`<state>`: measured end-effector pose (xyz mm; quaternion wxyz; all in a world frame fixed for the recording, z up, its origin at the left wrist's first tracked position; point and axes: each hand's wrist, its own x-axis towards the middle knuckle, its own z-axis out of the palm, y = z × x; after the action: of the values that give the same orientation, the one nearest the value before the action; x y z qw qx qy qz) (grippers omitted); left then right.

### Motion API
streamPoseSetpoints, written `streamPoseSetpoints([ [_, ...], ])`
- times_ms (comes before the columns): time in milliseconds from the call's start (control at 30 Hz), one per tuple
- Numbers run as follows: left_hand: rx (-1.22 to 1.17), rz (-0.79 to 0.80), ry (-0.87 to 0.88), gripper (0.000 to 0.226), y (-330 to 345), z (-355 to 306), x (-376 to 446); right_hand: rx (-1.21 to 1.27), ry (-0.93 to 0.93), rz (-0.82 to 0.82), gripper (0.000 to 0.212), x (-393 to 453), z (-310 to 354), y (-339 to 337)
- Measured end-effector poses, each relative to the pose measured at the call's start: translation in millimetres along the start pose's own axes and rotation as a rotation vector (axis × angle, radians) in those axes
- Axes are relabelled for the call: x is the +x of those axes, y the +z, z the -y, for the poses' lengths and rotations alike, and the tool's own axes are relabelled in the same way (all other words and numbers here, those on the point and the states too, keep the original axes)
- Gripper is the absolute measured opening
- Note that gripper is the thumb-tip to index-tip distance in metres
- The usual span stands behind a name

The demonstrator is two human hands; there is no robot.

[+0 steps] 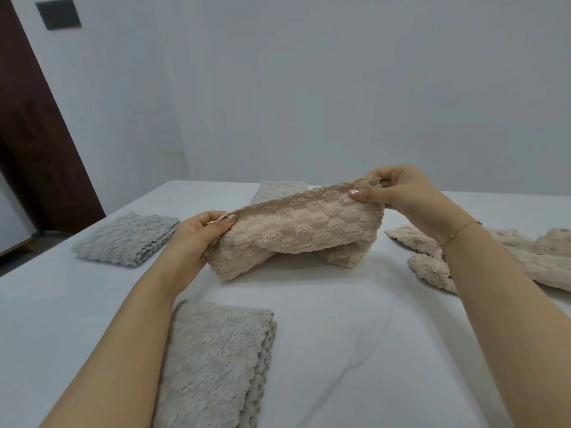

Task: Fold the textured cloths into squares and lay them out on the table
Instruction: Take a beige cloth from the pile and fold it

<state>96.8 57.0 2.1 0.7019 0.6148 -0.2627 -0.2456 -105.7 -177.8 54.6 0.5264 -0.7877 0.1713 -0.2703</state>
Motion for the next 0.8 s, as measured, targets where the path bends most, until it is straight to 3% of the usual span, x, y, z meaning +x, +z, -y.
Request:
streamPoseSetpoints([
  [200, 0.071, -0.088, 0.055, 0.005, -7, 1, -3, -0.012, -0.007, -0.099, 0.045, 0, -1, -4],
  [300, 0.183, -0.153, 0.121, 0.012, -10, 1, 0, -0.165, 0.040, -0.086, 0.026, -1, 0, -8],
  [400, 0.290, -0.203, 0.160, 0.019, -13, 1, 1, -0.297, 0.142, -0.031, 0.020, -1, 1, -17],
  [533, 0.273, -0.247, 0.143, 0.020, -8, -1, 1, -0.112, 0.226, 0.032, 0.015, -2, -2, -20],
  [667, 0.031, -0.164, 0.131, 0.016, 3, -3, -3, -0.012, 0.066, -0.015, 0.017, -2, -9, -13],
  [800, 0.060, -0.263, 0.264, 0.025, 19, -16, 9, 0.015, -0.147, -0.222, 0.014, 0, -9, -11],
])
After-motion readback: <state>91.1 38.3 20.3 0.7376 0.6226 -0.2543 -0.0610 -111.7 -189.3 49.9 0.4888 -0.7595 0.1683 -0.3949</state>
